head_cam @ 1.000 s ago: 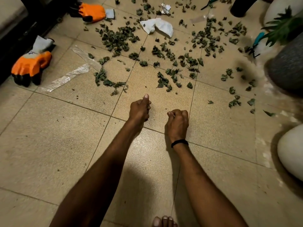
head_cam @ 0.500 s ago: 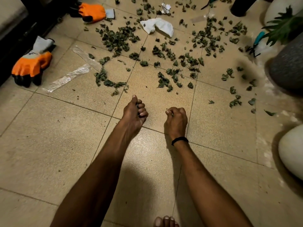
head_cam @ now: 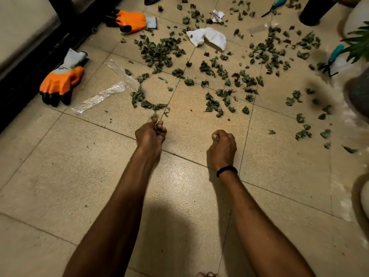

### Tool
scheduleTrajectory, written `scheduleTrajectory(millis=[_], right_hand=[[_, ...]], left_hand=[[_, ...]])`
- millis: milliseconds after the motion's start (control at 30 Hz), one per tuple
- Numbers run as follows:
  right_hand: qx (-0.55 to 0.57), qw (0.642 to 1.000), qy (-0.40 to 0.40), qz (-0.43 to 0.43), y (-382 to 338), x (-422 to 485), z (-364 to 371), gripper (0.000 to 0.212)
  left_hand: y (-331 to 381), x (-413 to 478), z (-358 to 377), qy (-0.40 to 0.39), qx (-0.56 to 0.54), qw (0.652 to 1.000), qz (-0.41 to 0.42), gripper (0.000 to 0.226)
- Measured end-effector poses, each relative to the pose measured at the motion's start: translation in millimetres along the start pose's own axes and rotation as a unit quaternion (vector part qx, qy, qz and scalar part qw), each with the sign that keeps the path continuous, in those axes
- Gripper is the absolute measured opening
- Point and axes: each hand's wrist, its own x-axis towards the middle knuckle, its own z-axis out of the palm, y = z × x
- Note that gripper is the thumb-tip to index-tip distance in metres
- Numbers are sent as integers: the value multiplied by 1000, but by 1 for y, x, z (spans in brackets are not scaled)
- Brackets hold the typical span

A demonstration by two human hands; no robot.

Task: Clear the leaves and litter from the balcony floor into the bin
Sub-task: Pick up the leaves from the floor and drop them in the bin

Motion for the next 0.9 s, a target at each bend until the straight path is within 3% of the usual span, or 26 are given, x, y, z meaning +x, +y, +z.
scheduleTrajectory(millis=[67,100,133,200,233,267,333,400,433,500,567,633,767,800,900], right_hand=[[129,990,-20,61,-13,5,-1,12],[238,963,-51,115,-21,9,-1,10],[367,908,-95,178,-31,13,-3,8],[569,759,-167,271,-49,17,-5,6],[602,723,-181,287,-56,21,-2,5],[607,717,-188,286,-65,24,2,4],[572,760,-192,242,-80,27,14,6],[442,869,-170,142,-90,34,32,11],[342,924,-152,78,-94,37,41,14],[199,972,-122,-33,-102,43,55,22],[130,979,-119,-105,-113,48,69,31],[79,977,-133,-146,-122,50,84,43],[-37,968,-139,-205,-130,48,105,49],[-58,965,-126,-223,-131,48,106,44],[-59,965,-107,-231,-134,52,105,28]], left_hand=[[3,2,-6,32,106,991,77,27],[4,5,-11,45,197,969,143,31],[5,8,-16,56,307,924,222,36],[7,10,-23,81,507,778,363,40],[7,10,-24,86,569,712,402,38],[7,12,-23,80,614,662,422,40],[4,21,-21,72,691,585,419,56],[4,31,-18,92,743,525,405,63],[3,36,-17,103,759,499,405,59],[2,39,-15,100,770,471,418,43],[2,41,-16,82,753,487,436,29],[4,40,-18,88,710,535,450,21],[29,46,-17,163,548,752,327,35],[36,51,-19,176,510,783,309,41],[55,60,-21,176,472,813,290,38]])
